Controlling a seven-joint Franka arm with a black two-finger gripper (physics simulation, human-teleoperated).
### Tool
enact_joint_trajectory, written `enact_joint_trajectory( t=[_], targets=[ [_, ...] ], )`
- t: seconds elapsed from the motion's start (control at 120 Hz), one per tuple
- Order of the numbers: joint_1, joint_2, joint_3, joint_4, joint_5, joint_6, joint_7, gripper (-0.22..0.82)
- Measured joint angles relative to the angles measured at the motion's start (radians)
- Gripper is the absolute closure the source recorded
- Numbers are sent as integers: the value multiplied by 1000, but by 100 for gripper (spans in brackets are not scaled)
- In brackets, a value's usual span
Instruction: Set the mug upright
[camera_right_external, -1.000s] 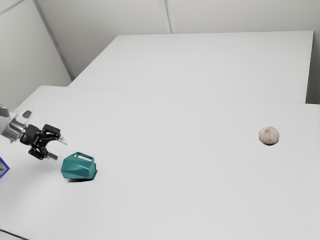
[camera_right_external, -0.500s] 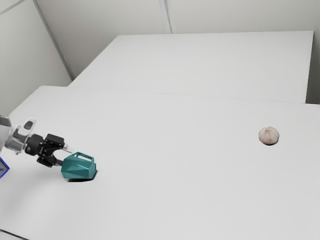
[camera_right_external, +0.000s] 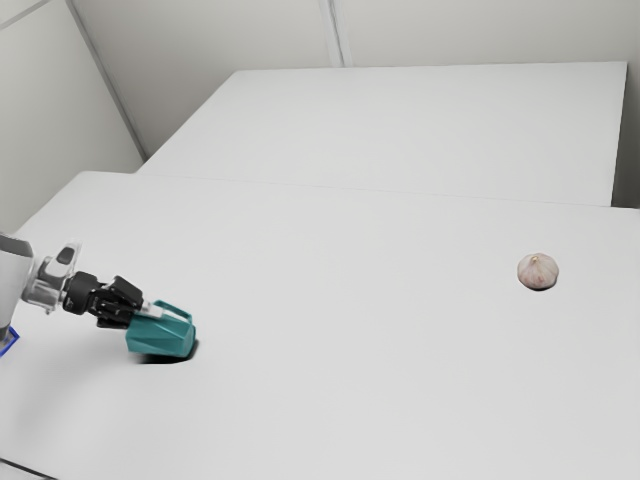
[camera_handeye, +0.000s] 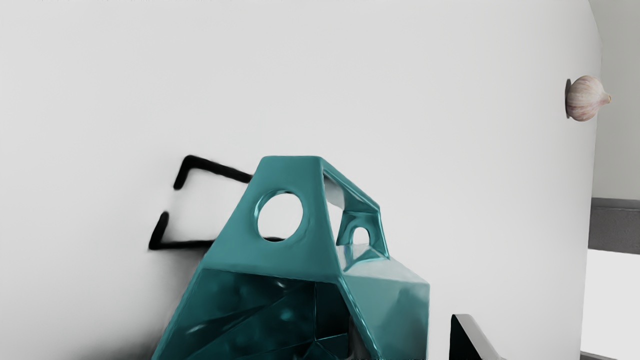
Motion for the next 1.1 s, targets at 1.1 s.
enact_joint_trajectory(
  t=[1.1],
  targets=[
    [-327,415,-153,734,803,236,-242,78]
  ],
)
